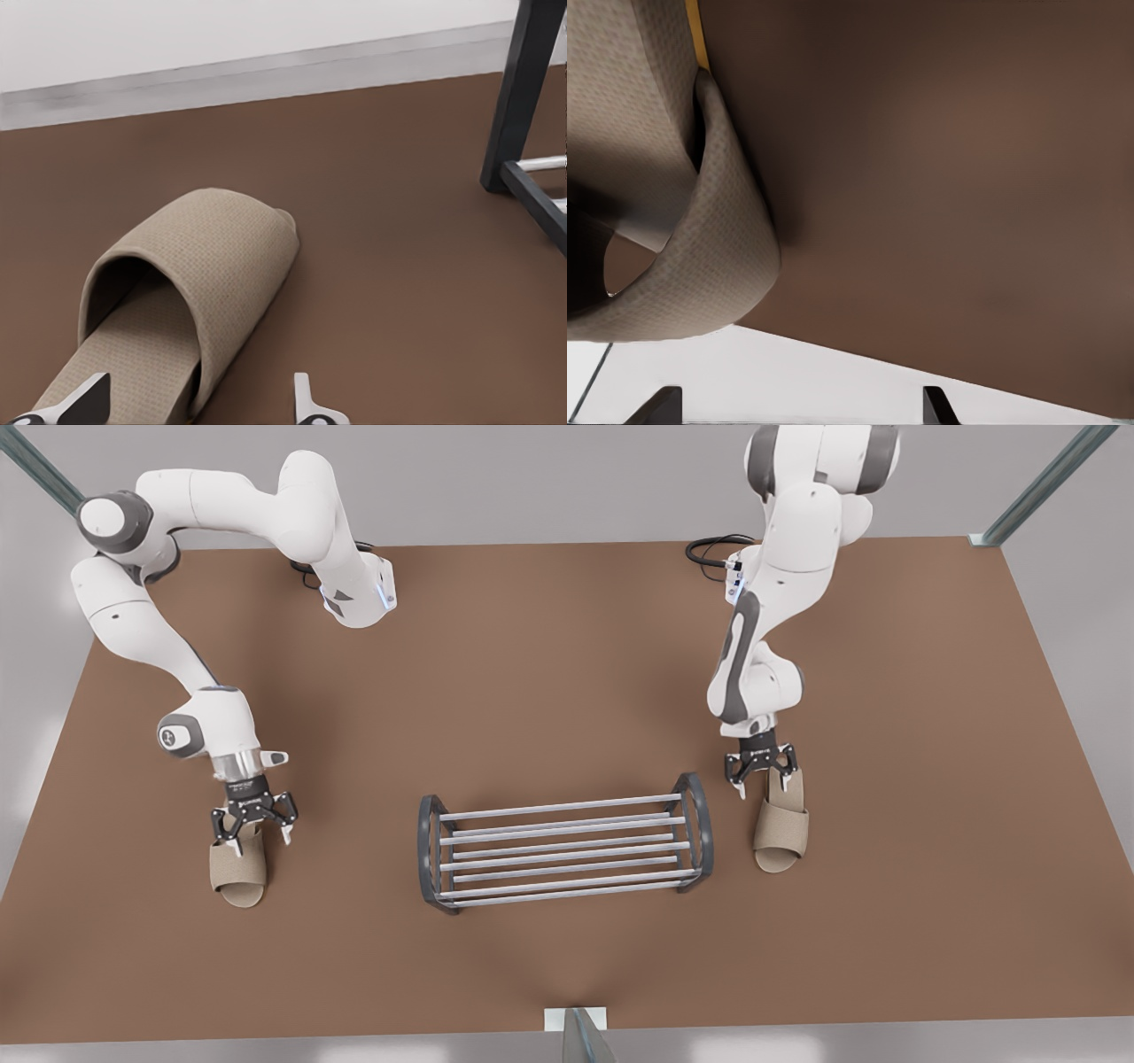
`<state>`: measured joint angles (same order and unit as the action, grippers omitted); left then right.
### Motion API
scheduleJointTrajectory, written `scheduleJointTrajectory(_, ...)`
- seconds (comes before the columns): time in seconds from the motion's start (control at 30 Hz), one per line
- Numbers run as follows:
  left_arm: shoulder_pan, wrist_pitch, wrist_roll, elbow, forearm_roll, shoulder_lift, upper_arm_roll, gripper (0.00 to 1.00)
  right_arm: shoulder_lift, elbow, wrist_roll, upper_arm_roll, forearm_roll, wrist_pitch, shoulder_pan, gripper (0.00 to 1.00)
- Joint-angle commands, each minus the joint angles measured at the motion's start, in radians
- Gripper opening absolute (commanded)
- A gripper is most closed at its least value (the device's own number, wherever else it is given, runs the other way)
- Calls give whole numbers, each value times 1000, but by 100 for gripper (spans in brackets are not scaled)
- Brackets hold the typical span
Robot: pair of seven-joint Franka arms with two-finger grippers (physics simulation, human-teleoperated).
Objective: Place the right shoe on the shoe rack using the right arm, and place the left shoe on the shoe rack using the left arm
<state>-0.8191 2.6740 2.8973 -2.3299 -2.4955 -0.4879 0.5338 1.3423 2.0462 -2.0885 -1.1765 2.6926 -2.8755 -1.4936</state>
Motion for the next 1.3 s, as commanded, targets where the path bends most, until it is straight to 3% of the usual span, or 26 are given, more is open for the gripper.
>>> scheduleJointTrajectory(0.0,1,-19,505,17,-2,-14,0,100,-67,52,-329,-26,-69,-33,-20,100)
scheduleJointTrajectory(0.13,11,-19,505,47,-5,-43,0,100,-66,242,-298,-58,-68,44,-207,100)
scheduleJointTrajectory(0.27,18,-17,507,89,-5,-70,-15,100,20,252,-291,-40,4,47,-278,100)
scheduleJointTrajectory(0.3,61,-19,507,90,-9,-70,-58,100,46,244,-289,-15,18,47,-280,100)
scheduleJointTrajectory(0.5,67,-19,507,121,-19,-96,-58,100,113,220,-289,57,70,47,-301,100)
scheduleJointTrajectory(0.77,115,-17,507,158,-31,-121,-91,100,140,221,-292,81,75,42,-358,100)
scheduleJointTrajectory(1.27,150,-16,504,178,-52,-106,-120,100,184,111,-292,80,84,5,-275,100)
